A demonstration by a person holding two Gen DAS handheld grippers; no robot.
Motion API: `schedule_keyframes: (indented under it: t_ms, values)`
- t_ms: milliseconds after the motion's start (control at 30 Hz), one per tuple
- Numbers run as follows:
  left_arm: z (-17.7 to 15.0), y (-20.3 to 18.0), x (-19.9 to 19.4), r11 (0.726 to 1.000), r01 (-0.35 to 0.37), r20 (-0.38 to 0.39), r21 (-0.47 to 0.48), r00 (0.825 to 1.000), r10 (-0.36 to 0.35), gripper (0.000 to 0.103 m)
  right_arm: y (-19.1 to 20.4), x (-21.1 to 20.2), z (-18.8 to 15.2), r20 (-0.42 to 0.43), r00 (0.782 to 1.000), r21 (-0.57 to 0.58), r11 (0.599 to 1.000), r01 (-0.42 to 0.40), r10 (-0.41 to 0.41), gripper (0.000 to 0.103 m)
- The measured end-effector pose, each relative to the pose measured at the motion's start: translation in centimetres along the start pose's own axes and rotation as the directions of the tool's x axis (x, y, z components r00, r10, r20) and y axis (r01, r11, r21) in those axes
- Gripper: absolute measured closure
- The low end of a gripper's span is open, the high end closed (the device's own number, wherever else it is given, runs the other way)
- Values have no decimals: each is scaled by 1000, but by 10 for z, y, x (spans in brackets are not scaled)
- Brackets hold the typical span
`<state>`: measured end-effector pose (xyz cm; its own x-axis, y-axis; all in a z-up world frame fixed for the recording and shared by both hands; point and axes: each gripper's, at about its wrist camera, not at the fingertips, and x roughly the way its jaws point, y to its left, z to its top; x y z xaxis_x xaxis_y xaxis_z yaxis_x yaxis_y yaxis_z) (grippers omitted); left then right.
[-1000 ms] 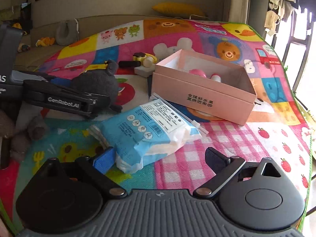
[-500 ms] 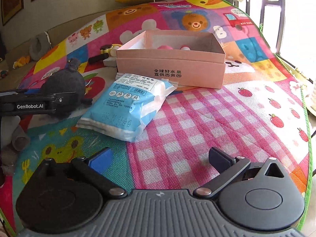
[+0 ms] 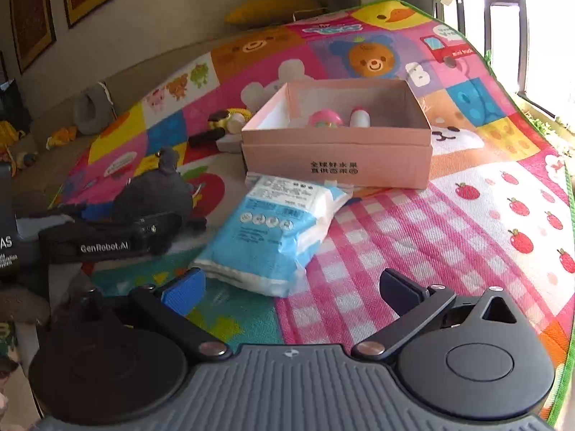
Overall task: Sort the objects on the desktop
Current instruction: 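Close the right gripper on the blue wet-wipe pack and lift it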
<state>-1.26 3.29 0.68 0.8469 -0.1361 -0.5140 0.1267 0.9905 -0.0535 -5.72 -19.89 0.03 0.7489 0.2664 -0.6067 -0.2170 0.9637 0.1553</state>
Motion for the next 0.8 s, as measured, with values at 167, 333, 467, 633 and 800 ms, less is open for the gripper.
schedule_keyframes:
  t_ms: [167, 333, 467, 633, 800]
  values:
    - [0, 1, -1, 1000, 2, 6, -10, 1000, -2, 1, 5, 26, 34, 30, 999, 97, 995, 18, -21, 10]
    - [0, 1, -1, 1000, 6, 8, -11, 1000, -6, 0, 10, 66, 42, -56, 998, 104, 994, 34, -28, 35]
    - [0, 1, -1, 1000, 5, 6, -11, 1000, -5, 0, 10, 63, 37, -60, 997, 81, 996, 47, -42, 47]
    - [1, -11, -2, 998, -19, 12, 54, 1000, 18, 1, 5, 43, 26, -55, 995, 24, 996, 90, -88, 47]
    - [3, -31, 0, 989, -28, 8, 144, 1000, 27, 1, -8, 20, 16, -65, 991, -1, 993, 116, -116, 47]
